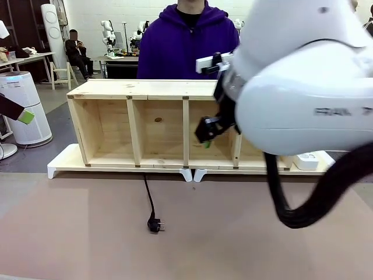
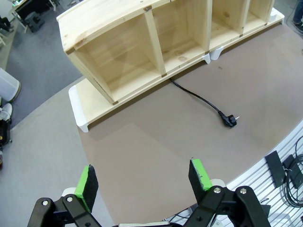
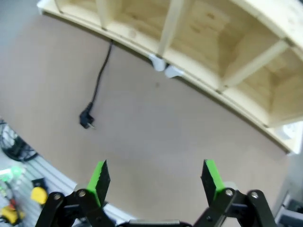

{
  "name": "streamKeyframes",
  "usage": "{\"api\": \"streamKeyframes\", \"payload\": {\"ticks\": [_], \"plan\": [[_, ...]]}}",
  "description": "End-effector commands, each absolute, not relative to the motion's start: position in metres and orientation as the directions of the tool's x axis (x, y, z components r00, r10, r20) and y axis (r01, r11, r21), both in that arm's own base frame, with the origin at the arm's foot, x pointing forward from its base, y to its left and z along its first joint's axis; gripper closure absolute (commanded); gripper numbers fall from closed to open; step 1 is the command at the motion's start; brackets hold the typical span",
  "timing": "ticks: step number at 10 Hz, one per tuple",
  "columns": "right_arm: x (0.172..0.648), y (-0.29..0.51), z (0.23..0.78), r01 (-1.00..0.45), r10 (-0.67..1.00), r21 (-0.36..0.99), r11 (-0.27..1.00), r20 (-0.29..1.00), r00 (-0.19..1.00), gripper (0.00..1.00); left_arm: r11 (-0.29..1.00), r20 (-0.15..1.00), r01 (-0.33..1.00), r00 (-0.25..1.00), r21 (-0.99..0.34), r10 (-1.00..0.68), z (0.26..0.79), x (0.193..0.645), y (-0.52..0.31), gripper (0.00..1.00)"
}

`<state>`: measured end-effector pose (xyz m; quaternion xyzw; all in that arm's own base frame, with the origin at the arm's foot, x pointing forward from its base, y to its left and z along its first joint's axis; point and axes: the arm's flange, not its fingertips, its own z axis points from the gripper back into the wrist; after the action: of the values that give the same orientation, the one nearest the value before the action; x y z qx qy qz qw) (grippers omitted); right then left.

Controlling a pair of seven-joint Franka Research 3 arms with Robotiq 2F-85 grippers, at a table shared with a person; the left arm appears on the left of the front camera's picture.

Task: Perform cable management.
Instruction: When the cord part of the Power Cable appears at the lower middle area of the table and stops, grasp the cord part of the Power Cable.

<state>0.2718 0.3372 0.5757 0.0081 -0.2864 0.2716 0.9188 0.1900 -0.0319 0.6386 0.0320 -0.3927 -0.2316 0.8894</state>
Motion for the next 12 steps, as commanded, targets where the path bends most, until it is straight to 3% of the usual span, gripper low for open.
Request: {"api": "streamKeyframes", "payload": {"ticks": [1,3,5,12], "plan": [[0.283,0.382,0.565,-0.53,0.513,-0.12,0.839,0.498,0.7,0.0,0.896,0.687,0.375,0.586,0.238,-0.429,0.639,0.192,-0.031,0.0],[0.295,0.421,0.544,-0.541,0.516,-0.085,0.837,0.453,0.727,0.0,0.896,0.687,0.375,0.586,0.238,-0.429,0.639,0.192,-0.031,0.0],[0.305,0.452,0.519,-0.447,0.431,-0.071,0.892,0.434,0.791,0.0,0.896,0.687,0.375,0.586,0.238,-0.429,0.639,0.192,-0.031,0.0],[0.353,0.518,0.446,-0.466,0.441,0.073,0.882,0.227,0.868,0.0,0.896,0.687,0.375,0.586,0.238,-0.429,0.639,0.192,-0.031,0.0]]}}
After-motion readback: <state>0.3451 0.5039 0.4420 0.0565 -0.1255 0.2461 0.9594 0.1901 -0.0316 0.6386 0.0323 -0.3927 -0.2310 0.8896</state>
